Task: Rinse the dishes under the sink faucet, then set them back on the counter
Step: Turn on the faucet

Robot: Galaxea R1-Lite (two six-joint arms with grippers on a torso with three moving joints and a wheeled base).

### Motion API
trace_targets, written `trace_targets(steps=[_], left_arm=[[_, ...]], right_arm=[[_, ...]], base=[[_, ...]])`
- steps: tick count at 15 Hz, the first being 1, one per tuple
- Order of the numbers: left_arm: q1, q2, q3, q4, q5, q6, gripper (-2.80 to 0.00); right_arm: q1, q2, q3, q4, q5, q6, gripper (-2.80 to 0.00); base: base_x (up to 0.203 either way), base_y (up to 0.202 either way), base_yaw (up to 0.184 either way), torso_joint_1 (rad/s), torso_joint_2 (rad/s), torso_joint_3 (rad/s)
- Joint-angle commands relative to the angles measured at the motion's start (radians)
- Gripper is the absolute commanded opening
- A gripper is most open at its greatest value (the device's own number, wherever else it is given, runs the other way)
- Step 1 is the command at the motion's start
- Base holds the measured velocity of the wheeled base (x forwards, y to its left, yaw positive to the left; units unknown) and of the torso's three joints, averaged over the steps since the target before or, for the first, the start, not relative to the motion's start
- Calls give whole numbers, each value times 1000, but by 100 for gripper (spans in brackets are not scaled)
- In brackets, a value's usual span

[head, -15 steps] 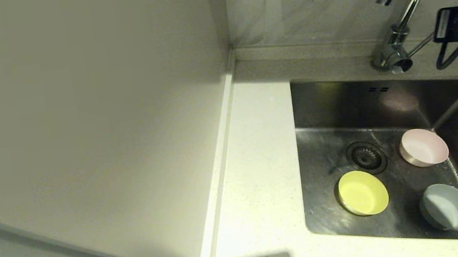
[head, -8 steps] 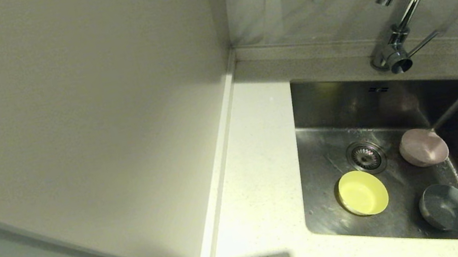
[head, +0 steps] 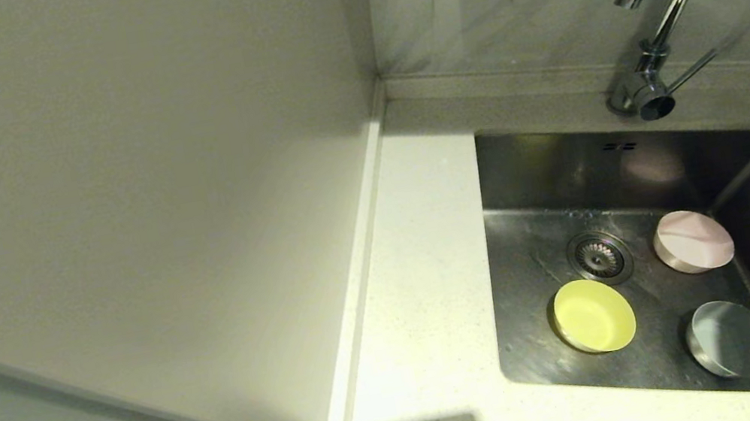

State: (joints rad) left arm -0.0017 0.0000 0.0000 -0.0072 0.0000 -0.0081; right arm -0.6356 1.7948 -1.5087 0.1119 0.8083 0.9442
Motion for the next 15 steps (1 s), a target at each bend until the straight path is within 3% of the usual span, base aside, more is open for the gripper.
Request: trace_targets(steps=[1,4,6,8,12,15], left_arm=[[0,0,2,0,0,0,-280],[0,0,3,0,0,0,-280],[0,0,3,0,0,0,-280],[0,0,3,0,0,0,-280],[0,0,3,0,0,0,-280],[0,0,3,0,0,0,-280]], right_arm=[[-13,29,6,-202,15,70,-280],[10,11,11,-359,-5,81,-280],[48,-5,16,-432,-30,43,-280],[90,-27,18,-450,-39,-40,-280],[188,-34,25,-443,-53,-96,-280],[227,15,30,-445,-119,-194,-280]], base=[[0,0,0,0,0,0],[0,0,0,0,0,0],[0,0,0,0,0,0],[0,0,0,0,0,0],[0,0,0,0,0,0],[0,0,0,0,0,0]])
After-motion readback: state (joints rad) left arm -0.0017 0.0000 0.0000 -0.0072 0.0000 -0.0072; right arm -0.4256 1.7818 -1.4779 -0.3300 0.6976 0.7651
